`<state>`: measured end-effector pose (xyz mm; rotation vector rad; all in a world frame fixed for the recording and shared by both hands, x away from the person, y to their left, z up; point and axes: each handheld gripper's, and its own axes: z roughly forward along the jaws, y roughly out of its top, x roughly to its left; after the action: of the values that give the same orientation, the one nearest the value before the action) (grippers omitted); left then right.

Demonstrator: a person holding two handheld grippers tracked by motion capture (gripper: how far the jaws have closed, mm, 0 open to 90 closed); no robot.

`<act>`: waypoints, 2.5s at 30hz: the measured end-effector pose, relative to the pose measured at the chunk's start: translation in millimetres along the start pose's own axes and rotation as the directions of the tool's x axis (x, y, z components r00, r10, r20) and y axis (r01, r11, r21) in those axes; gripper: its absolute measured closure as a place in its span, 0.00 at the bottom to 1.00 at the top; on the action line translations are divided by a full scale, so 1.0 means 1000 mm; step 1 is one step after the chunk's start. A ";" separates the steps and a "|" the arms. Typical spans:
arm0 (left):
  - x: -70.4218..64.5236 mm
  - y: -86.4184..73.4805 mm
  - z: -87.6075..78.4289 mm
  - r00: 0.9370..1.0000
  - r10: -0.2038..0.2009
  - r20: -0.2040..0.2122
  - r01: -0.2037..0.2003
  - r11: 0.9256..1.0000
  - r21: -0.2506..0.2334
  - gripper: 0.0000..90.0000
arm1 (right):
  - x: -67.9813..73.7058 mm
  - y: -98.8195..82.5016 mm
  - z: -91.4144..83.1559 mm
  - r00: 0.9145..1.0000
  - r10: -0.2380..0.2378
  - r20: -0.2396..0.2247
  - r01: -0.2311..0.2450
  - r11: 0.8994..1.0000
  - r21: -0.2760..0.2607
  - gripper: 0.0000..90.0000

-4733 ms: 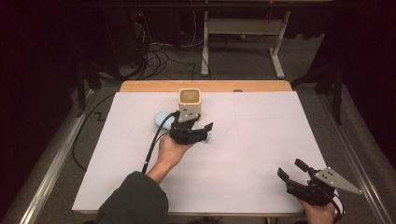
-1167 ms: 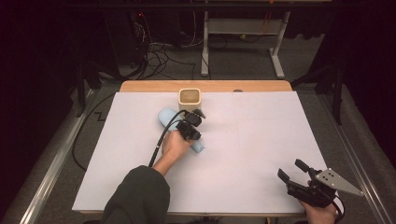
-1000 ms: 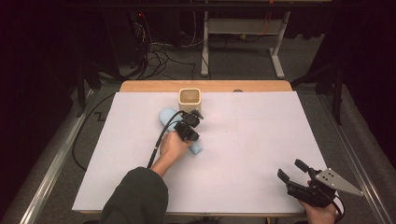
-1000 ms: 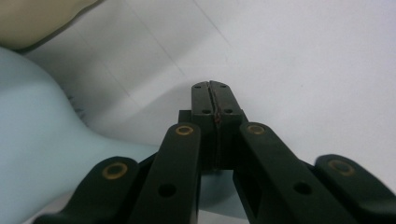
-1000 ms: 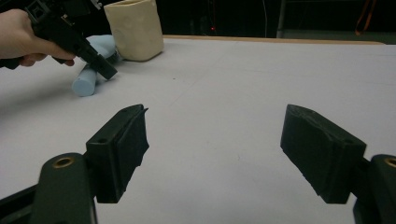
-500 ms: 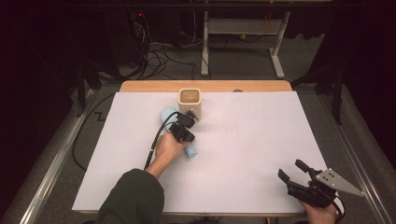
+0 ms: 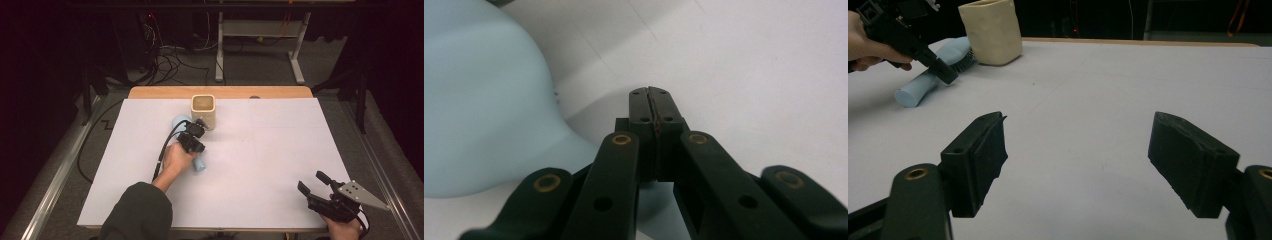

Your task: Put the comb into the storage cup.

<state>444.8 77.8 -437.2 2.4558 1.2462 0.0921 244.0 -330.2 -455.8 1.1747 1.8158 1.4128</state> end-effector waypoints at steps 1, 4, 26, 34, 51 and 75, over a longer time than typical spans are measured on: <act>0.000 0.000 0.000 1.000 0.001 -0.002 -0.001 1.000 0.002 0.99 | 0.000 0.000 0.000 1.000 0.000 -0.001 0.000 1.000 0.000 0.26; 0.001 -0.001 -0.001 1.000 0.003 -0.009 -0.003 1.000 0.004 0.99 | 0.000 0.000 0.000 1.000 -0.001 0.000 0.001 1.000 -0.001 0.26; 0.017 -0.013 -0.009 0.998 -0.041 -0.044 0.041 0.999 0.000 0.99 | 0.000 0.000 0.000 1.000 -0.001 0.001 0.001 1.000 0.001 0.26; 0.020 -0.016 -0.011 0.998 -0.040 -0.054 0.041 0.999 0.005 0.99 | 0.000 0.000 0.000 1.000 0.001 0.002 -0.001 1.000 0.001 0.26; 0.023 -0.027 -0.015 0.998 -0.043 -0.051 0.043 0.999 0.006 0.99 | 0.000 0.000 0.000 1.000 0.000 0.005 0.000 1.000 0.000 0.26; 0.028 -0.039 -0.019 0.997 -0.047 -0.063 0.049 0.999 0.016 0.99 | 0.001 0.000 -0.001 1.000 -0.001 0.011 0.001 1.000 0.000 0.26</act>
<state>427.8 126.3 -436.7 2.4535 1.3371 0.1472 242.9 -329.6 -455.7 1.1790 1.8092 1.4029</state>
